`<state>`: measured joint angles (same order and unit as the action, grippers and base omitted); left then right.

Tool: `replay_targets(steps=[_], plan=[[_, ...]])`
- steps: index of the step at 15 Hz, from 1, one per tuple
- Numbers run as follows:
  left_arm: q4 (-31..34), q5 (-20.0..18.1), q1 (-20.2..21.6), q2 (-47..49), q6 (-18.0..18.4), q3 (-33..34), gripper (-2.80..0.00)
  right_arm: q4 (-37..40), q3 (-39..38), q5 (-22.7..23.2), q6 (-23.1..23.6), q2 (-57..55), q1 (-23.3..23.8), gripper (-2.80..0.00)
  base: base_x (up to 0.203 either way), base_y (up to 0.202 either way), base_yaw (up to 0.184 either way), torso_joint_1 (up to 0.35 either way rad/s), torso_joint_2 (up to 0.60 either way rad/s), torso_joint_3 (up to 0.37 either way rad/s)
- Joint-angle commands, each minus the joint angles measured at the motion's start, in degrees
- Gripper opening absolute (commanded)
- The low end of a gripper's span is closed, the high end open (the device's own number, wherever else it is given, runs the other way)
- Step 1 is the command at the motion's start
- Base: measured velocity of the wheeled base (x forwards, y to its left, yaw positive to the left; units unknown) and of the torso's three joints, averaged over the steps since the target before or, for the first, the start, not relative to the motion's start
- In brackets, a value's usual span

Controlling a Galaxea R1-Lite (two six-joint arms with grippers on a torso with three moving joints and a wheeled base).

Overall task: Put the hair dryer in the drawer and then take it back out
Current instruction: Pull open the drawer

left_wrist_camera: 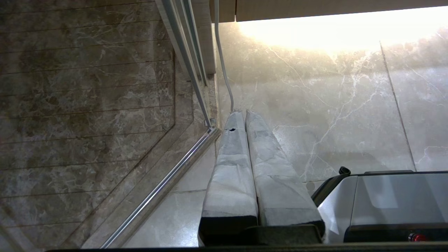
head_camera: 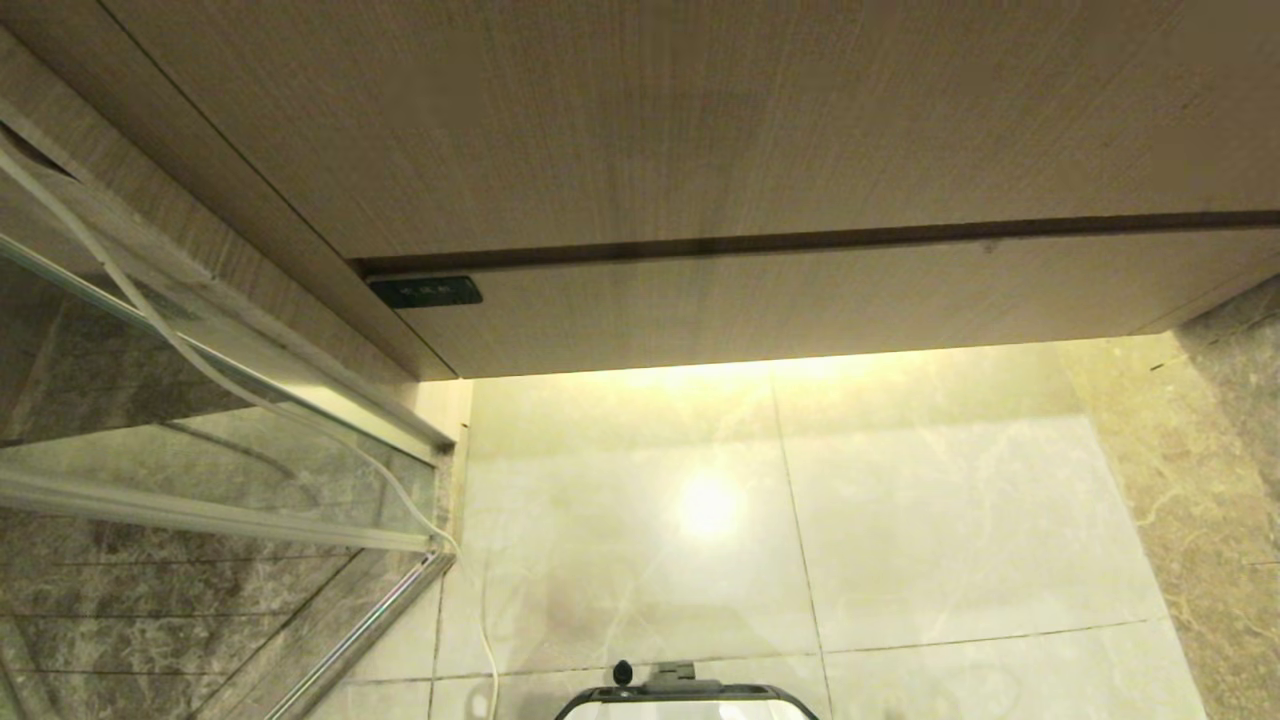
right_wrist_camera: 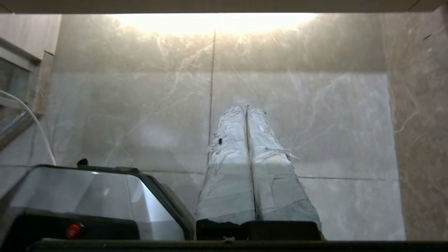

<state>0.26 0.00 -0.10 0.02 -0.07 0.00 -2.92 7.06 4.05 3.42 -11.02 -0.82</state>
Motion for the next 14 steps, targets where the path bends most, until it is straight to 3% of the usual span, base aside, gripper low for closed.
replay_targets(steps=[1,4,6,8,14], plan=[[0.01,0.00,0.01,-0.02,-0.01,0.09,-2.80,-0.19,-5.65,-8.43,2.44,12.84,-5.06,-2.80,0.000,0.000,0.000,0.000,0.00,0.000],[0.01,0.00,0.01,-0.02,-0.01,0.00,-2.80,-2.66,-6.98,-7.76,4.97,13.31,-7.39,-2.80,0.000,0.000,0.000,0.000,0.00,0.000],[0.01,0.00,0.01,-0.02,-0.01,0.09,-2.80,-9.33,-8.97,-7.35,4.89,13.31,-7.43,-2.80,0.000,0.000,0.000,0.000,0.00,0.000],[0.01,0.00,0.01,-0.02,-0.01,0.09,-2.80,-7.38,-9.35,-2.62,2.91,13.31,-7.44,-2.80,0.000,0.000,0.000,0.000,0.00,0.000],[0.01,0.00,0.01,-0.02,-0.01,0.09,-2.80,-3.50,-9.35,-2.65,-0.96,13.31,-7.44,-2.80,0.000,0.000,0.000,0.000,0.00,0.000]])
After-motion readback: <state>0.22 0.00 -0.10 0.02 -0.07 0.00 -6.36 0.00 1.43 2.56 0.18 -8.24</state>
